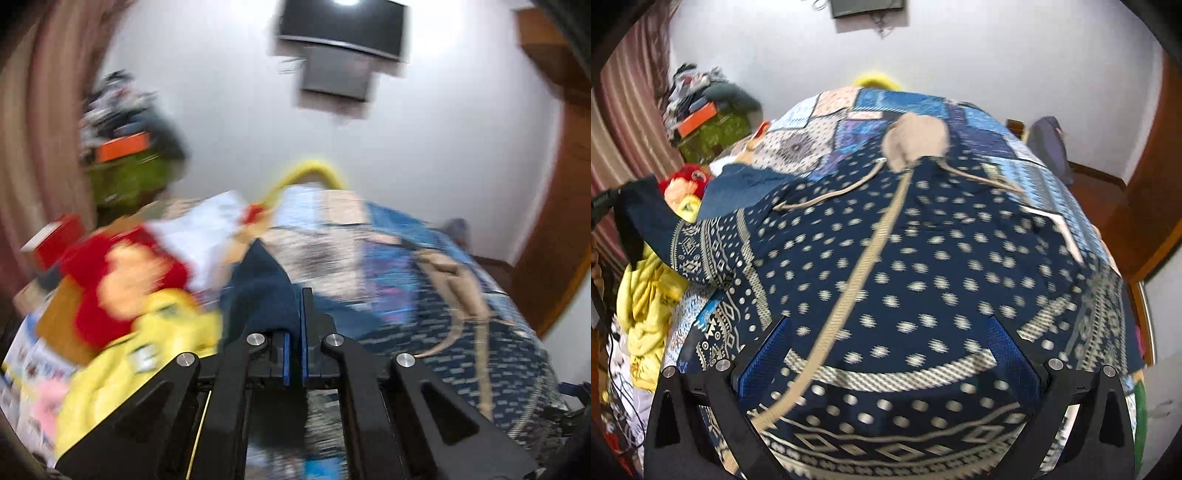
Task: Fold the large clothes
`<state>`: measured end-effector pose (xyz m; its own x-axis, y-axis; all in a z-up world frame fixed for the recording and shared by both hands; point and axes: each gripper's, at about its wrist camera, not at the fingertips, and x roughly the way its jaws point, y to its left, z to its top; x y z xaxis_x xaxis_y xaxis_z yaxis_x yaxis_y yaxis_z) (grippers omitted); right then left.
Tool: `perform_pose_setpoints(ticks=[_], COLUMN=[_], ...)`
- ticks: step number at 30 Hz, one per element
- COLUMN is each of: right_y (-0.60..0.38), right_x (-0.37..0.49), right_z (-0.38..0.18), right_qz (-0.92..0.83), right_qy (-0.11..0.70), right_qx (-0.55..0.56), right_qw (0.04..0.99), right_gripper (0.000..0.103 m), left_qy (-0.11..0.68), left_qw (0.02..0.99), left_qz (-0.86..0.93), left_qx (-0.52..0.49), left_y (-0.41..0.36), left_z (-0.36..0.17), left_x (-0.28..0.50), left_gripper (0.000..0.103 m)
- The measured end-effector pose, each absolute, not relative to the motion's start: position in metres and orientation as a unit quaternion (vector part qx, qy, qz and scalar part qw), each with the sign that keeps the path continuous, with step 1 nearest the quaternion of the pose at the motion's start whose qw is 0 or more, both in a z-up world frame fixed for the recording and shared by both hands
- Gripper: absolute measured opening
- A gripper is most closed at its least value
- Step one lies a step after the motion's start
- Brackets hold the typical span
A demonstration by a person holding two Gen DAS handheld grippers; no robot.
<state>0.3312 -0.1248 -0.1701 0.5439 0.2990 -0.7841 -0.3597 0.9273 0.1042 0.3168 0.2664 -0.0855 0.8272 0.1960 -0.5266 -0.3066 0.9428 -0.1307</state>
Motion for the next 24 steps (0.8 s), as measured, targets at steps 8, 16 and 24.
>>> perform_pose_setpoints(ticks=[8,16,24], right_y=[-0.195,-0.247,-0.252], right_x=[0.328,0.324,0.321], right_z=[-0.164,-0.17,-0.177], right_qz=[0.152,0.119,0.12], right_qy=[0.44,0.454,0.465], right_qx=[0.003,0.022,0.004], right_qw=[0.885,0.883,0.877], right_gripper=[0.103,0.103,0.103], left_qy=[0.308,0.433,0.501], left_qw=[0.947,0.887,0.844], left_qz=[-0.042,-0.16,-0.192], left_qx=[-0.085,-0.007,0.0], left_y=[0.108,-0.033,-0.037], left_z=[-0.093,-0.182,-0.222], left_x=[0.398,0.41,0.378], left_gripper=[0.003,0.003,0.018])
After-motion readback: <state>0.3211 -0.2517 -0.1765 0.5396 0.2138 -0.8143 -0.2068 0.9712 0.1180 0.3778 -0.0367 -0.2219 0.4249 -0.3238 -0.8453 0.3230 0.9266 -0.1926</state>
